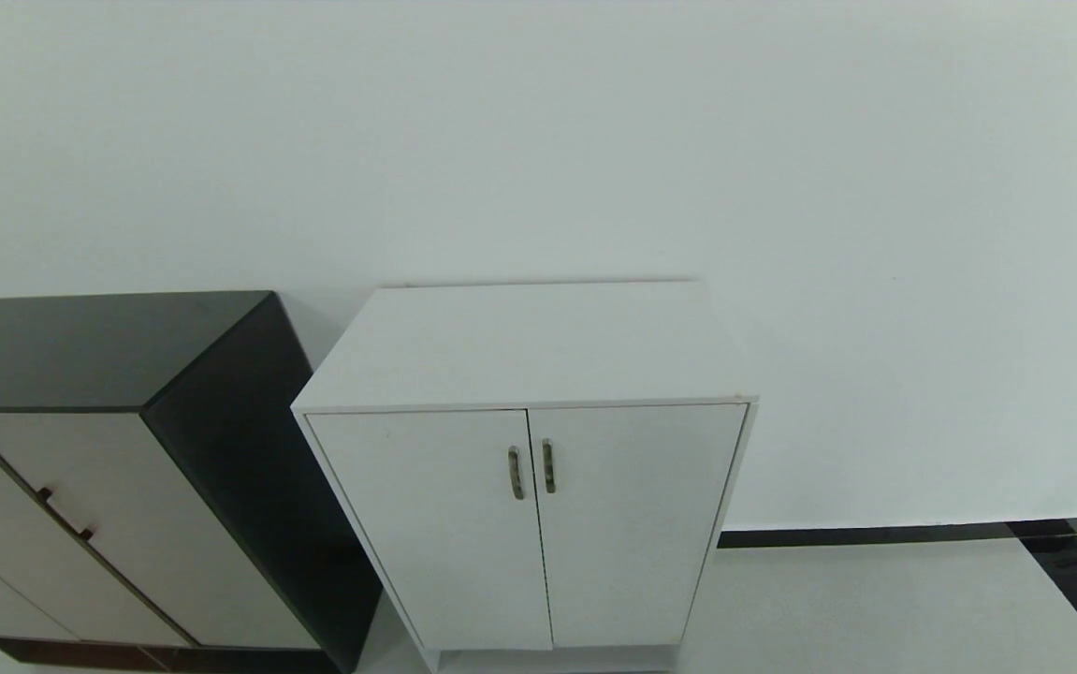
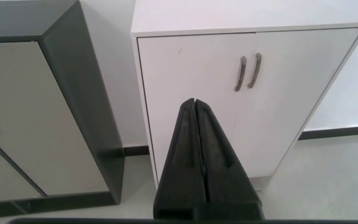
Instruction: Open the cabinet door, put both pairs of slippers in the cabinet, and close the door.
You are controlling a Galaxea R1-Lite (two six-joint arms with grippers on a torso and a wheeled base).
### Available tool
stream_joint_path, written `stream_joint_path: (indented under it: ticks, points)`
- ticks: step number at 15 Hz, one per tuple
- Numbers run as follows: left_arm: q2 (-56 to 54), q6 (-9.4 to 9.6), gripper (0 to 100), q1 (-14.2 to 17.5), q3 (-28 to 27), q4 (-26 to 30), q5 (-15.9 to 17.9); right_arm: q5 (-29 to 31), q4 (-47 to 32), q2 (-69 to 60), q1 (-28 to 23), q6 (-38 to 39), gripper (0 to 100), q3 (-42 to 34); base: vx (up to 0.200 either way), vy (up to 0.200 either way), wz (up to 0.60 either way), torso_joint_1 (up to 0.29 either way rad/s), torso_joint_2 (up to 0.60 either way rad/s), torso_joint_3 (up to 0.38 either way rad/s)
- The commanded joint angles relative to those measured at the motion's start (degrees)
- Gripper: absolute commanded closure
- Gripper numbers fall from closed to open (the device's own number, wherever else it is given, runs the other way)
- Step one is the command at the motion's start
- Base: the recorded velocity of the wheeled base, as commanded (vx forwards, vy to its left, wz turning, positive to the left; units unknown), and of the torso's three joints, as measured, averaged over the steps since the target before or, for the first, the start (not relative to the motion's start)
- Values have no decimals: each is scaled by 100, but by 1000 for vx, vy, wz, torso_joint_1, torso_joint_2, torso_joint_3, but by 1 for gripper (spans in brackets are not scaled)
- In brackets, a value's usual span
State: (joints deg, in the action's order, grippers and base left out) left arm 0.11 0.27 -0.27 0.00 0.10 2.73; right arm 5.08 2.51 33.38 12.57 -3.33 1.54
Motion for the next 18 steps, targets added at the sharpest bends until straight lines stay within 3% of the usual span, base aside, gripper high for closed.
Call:
stream_joint_path:
  ticks: [1, 7, 8, 11, 13, 18]
  points:
    - [7, 0, 100, 0, 0, -1, -1, -148, -58, -763, -9, 16, 100, -101, 0, 0, 0, 0, 0, 0]
    - [7, -9, 100, 0, 0, -1, -1, -561, -286, -1483, 308, 245, 100, -145, 0, 0, 0, 0, 0, 0]
    - [7, -9, 100, 0, 0, -1, -1, -508, -260, -1562, 211, 245, 100, -154, 0, 0, 0, 0, 0, 0]
    - [7, 0, 100, 0, 0, -1, -1, -438, -260, -2186, -888, 219, 100, -154, 0, 0, 0, 0, 0, 0]
    - [7, 0, 100, 0, 0, -1, -1, -438, -260, -2661, -1195, 219, 100, -154, 0, 0, 0, 0, 0, 0]
    - [7, 0, 100, 0, 0, -1, -1, -429, -269, -3338, -1274, 157, 100, -154, 0, 0, 0, 0, 0, 0]
